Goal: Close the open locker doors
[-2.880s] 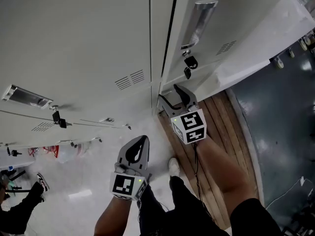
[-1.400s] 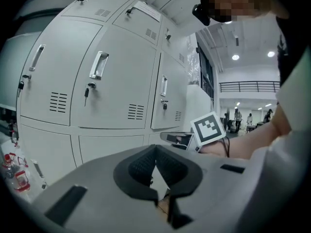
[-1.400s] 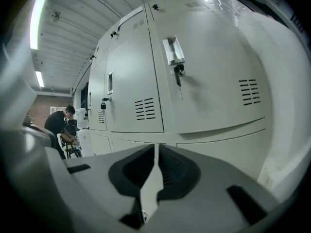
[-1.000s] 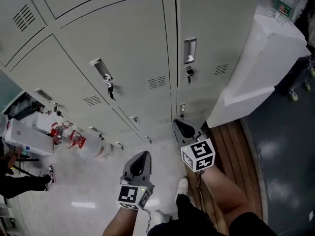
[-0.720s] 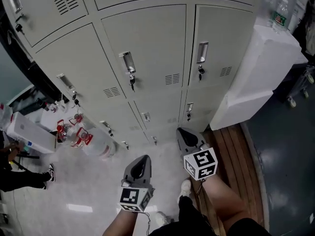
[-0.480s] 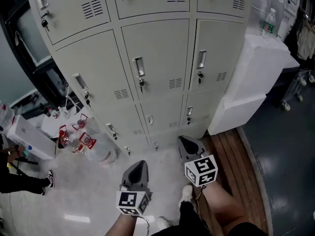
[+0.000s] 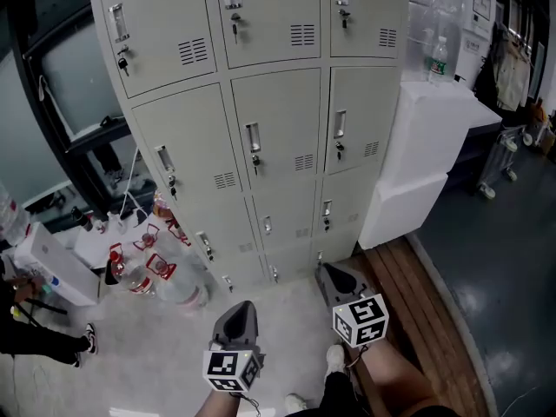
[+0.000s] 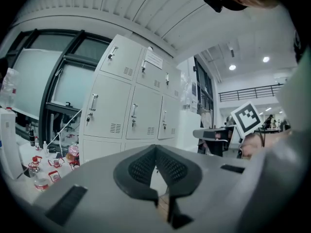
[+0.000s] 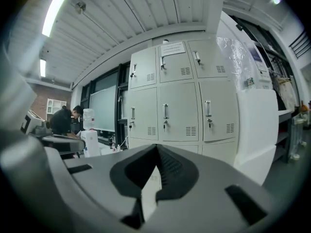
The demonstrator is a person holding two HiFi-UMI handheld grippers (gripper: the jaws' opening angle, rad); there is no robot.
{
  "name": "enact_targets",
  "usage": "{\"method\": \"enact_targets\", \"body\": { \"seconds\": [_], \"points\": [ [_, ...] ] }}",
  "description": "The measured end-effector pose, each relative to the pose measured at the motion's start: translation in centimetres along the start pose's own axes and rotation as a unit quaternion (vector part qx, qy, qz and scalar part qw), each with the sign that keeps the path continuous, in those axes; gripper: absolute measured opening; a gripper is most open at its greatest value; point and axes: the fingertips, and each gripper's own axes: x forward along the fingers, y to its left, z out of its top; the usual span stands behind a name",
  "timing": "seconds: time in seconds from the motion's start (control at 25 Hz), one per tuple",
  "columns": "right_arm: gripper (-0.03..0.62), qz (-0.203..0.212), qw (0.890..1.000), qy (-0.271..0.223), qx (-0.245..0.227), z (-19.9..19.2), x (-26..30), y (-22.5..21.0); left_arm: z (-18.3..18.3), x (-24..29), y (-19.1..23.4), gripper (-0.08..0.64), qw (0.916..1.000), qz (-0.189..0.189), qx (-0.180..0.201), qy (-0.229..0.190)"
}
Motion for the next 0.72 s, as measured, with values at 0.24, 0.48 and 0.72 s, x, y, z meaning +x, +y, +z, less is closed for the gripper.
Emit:
{"method": "enact_targets", "body": {
  "seconds": [0.24, 0.48, 0.72],
  "points": [
    [0.0, -0.007, 1.0, -0.015, -0.01, 1.7, -4.5, 0.3, 1.1, -2.5, -3.0, 0.003, 0.9998, -0.01, -0.011, -0.016],
    [0.0, 0.005, 1.0, -0.023, -0.013, 2.4, -8.1, -0.4, 1.5, -3.9, -5.1, 0.003, 0.9995, 0.023, -0.001, -0.021],
    [0.0, 0.035, 0.999, -0.022, -0.009, 2.0, -12.8, -2.5, 2.0, -5.6, -10.6, 0.003, 0.9983, 0.056, -0.001, -0.015]
  ]
}}
